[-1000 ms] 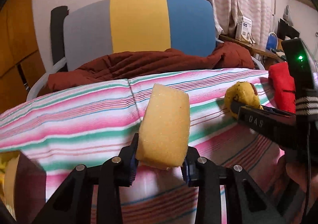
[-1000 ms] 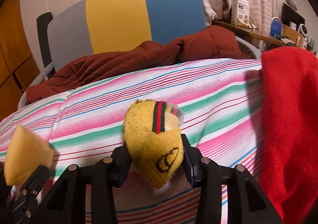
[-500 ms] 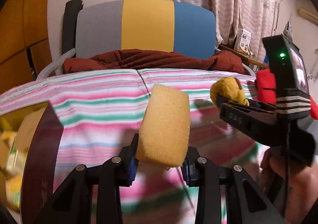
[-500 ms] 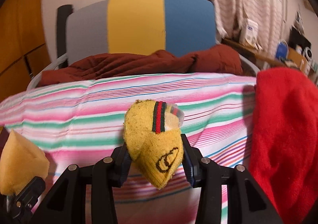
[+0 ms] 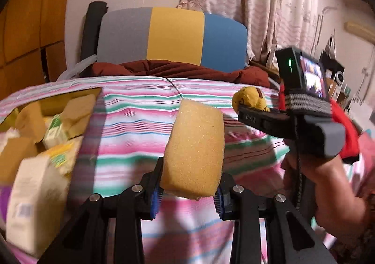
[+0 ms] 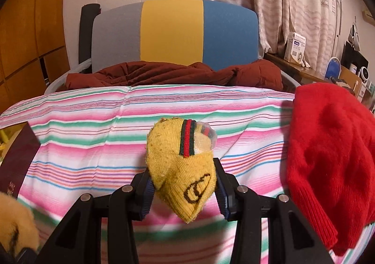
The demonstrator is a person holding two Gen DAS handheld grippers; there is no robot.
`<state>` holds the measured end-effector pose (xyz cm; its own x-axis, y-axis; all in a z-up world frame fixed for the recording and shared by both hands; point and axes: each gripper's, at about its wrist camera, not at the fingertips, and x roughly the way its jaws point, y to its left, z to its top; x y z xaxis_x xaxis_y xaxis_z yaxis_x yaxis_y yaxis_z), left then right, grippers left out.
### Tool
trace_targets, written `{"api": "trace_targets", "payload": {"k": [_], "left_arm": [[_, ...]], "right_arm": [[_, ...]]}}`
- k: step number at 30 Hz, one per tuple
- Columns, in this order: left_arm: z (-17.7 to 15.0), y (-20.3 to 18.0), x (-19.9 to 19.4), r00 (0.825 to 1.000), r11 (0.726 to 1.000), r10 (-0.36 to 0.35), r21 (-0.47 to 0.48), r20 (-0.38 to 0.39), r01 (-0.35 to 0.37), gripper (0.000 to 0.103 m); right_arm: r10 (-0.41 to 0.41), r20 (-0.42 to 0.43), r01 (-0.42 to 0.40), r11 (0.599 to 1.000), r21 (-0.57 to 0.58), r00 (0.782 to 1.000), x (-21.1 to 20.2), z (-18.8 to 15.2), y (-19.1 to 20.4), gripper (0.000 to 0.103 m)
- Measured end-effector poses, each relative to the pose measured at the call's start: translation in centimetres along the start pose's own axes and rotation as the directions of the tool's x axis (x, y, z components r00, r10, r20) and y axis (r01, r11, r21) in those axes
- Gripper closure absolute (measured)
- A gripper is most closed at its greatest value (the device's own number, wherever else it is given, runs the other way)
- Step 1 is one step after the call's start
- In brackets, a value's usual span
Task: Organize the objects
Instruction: 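Carry the yellow sock and sponge over the gold tray with both tools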
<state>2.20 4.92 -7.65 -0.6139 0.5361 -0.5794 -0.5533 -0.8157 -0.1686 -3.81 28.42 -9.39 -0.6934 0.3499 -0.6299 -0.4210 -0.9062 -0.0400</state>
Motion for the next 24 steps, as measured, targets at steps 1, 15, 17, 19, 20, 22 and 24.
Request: {"api": "trace_targets", "payload": {"k": [1, 15, 17, 19, 20, 22, 24], "left_arm": [[0.2, 0.5, -0.8, 1.000, 1.000, -0.009, -0.016, 0.008, 0.009, 0.067], [3.4, 9.5, -9.5, 0.985, 0.975, 0.079, -0.220, 0.155, -0.044, 0.066], [3.7, 11.0, -10.0, 0.980, 0.969, 0.111, -0.237, 0.166, -0.069, 0.066], [4.1, 13.1, -10.2, 0.977, 0.960, 0.144, -0.263, 0.159, -0.099, 0.066], [4.3, 14.0, -10.2, 0.976, 0.956, 0.156, -0.274, 0.153, -0.109, 0.066], [4.5, 16.2, -10.1, 0.974, 0.945, 0.190, -0.294, 0.126, -0.146, 0.066], [4.7, 17.9, -10.0, 0.971, 0.936, 0.214, -0.309, 0.110, -0.172, 0.066]], "right_arm": [[0.006, 0.004, -0.006, 1.000, -0.007, 1.000, -0.3, -0.1, 0.2, 0.058], [0.370, -0.008, -0.362, 0.904, -0.227, 0.929, -8.2, 2.2, 11.9, 0.058], [0.404, -0.026, -0.398, 0.884, -0.246, 0.914, -8.8, 2.5, 13.9, 0.058], [0.429, -0.058, -0.429, 0.866, -0.256, 0.901, -9.1, 2.8, 16.1, 0.058], [0.442, -0.080, -0.447, 0.858, -0.253, 0.893, -9.0, 3.0, 17.2, 0.058], [0.459, -0.106, -0.471, 0.848, -0.242, 0.882, -8.7, 3.2, 18.9, 0.058], [0.480, -0.144, -0.502, 0.832, -0.238, 0.865, -8.2, 3.4, 20.6, 0.058]]}}
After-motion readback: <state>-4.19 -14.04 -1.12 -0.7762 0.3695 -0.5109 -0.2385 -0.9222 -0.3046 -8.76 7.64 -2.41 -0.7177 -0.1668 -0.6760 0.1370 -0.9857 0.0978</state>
